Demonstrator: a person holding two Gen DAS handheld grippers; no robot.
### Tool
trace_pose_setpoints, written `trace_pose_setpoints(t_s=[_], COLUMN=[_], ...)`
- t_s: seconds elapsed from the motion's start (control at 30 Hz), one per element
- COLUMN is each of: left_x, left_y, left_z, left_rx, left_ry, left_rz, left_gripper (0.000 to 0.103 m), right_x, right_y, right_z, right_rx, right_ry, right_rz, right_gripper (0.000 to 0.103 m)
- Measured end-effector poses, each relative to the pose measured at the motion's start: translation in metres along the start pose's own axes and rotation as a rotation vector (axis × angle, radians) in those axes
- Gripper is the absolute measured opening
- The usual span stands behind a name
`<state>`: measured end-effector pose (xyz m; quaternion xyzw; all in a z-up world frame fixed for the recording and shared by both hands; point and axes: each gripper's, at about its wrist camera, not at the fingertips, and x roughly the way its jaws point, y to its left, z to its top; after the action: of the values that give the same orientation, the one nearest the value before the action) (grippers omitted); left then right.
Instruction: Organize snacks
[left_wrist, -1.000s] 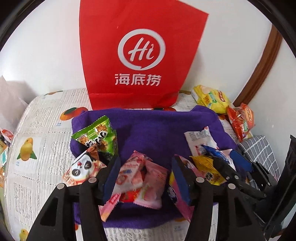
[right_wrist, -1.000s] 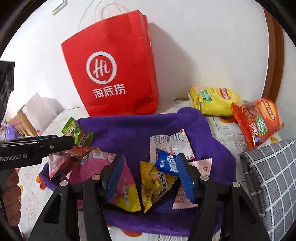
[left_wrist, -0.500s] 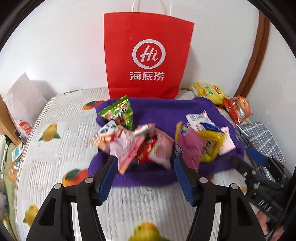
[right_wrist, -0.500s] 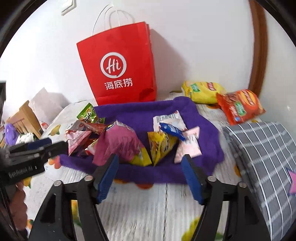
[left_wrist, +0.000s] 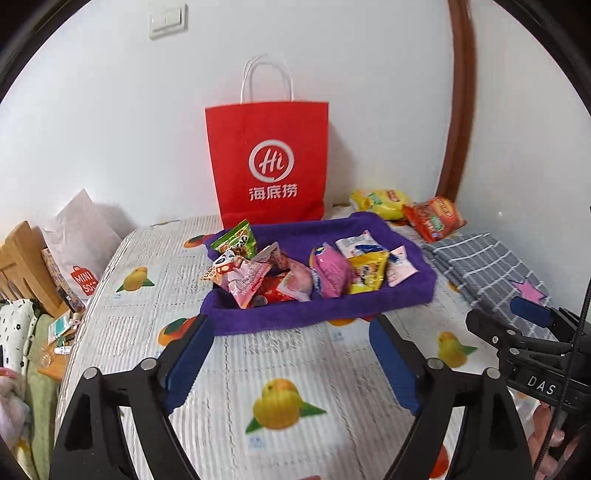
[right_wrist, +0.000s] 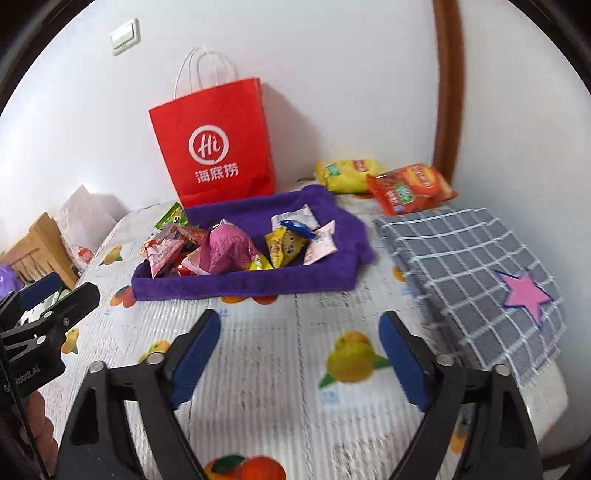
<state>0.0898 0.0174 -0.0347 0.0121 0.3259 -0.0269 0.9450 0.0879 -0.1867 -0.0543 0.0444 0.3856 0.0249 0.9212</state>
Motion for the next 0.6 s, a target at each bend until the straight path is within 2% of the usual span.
trace_pose_setpoints(t_s=[0.23, 0.37, 0.6], left_x=[-0.041, -0.059, -0.079], left_y=[-0.006, -0.009, -0.020], left_z=[-0.008, -0.012, -0.021], left_rx=[-0.009, -0.033, -0.023], left_ry=[-0.054, -0.061, -0.078], left_rz=[0.026, 0.023, 0.042], left_gripper=[0.097, 0.098, 0.098], right_x=[-0.041, -0.060, -0.083], right_y=[-0.003, -0.001, -0.002], right_z=[-0.017, -0.024, -0.029], right_rx=[0.008, -0.004, -0.013], right_ry=[-0.007, -0.017, -0.034], right_rz=[0.007, -0.050, -0.060], right_gripper=[0.102, 0.102, 0.102])
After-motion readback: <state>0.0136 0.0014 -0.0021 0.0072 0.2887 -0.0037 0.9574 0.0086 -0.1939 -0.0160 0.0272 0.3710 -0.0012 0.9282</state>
